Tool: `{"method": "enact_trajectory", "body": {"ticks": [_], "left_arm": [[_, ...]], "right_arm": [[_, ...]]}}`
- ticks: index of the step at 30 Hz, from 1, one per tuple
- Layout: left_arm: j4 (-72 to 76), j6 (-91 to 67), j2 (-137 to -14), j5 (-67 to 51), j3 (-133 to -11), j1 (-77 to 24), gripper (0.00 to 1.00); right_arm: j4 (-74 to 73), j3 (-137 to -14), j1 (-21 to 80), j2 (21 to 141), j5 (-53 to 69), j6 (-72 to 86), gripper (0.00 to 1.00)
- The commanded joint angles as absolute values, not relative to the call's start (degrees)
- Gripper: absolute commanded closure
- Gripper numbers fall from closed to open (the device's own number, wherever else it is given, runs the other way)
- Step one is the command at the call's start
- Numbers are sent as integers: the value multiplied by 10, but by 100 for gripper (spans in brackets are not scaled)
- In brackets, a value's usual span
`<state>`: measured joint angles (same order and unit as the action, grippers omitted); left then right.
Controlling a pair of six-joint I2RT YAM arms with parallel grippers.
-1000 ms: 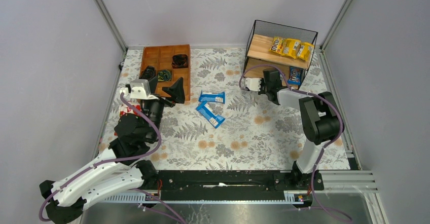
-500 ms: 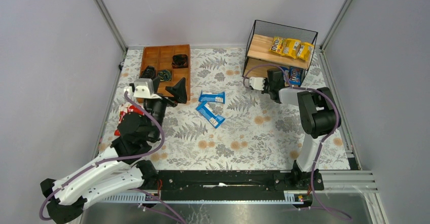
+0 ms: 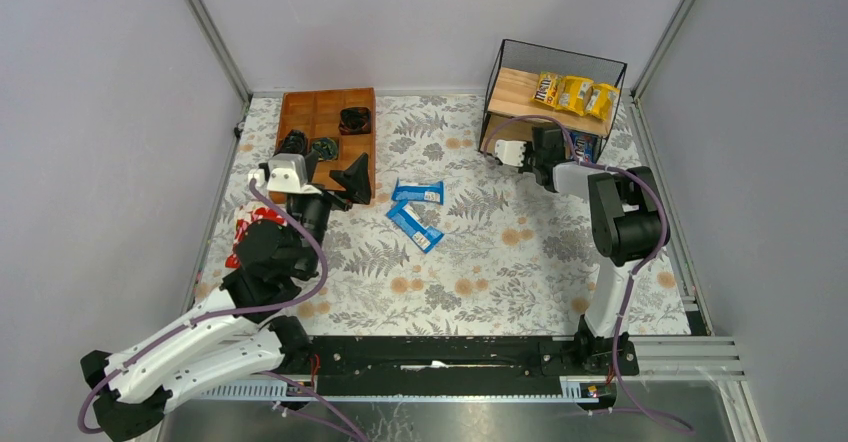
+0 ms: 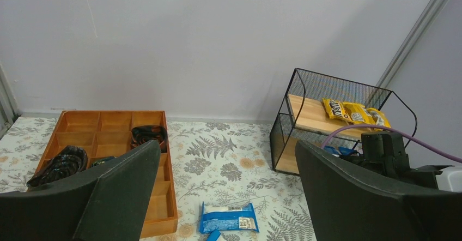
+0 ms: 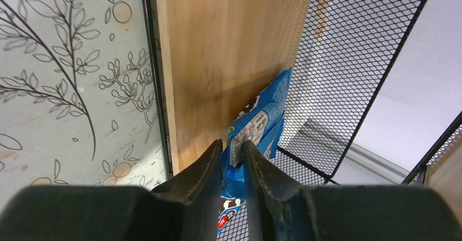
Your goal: Place and organize the candy bags onto the shelf
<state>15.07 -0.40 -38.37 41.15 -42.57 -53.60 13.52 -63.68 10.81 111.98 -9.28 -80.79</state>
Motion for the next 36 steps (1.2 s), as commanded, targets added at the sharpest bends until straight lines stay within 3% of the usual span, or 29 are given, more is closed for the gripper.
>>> {"method": "enact_trajectory", "body": {"ticks": [1, 10, 19, 20, 21, 22, 29, 34, 36], "left_arm": [[171, 1, -386, 405, -426, -538, 1], [169, -13, -386, 402, -426, -539, 1], [166, -25, -383, 394, -426, -538, 1], [166, -25, -383, 393, -426, -538, 1], [166, -26, -383, 393, -427, -539, 1], [166, -26, -381, 393, -427, -538, 1], [168, -16, -367, 403, -428, -538, 1], [174, -5, -353, 418, -425, -539, 1], [174, -4, -351, 423, -426, -538, 1]], "right_arm": [[119, -657, 97, 1124, -76, -833, 69], [124, -649, 93, 1118, -78, -813, 59], [119, -605, 106, 1038, -49, -700, 36], [113, -599, 112, 1022, -49, -684, 31], [108, -590, 119, 1008, -49, -666, 6], [105, -582, 127, 995, -50, -650, 1], [55, -542, 263, 915, -142, -528, 0], [-96, -599, 356, 889, -202, -310, 0], [-147, -631, 369, 873, -160, -206, 0]]}}
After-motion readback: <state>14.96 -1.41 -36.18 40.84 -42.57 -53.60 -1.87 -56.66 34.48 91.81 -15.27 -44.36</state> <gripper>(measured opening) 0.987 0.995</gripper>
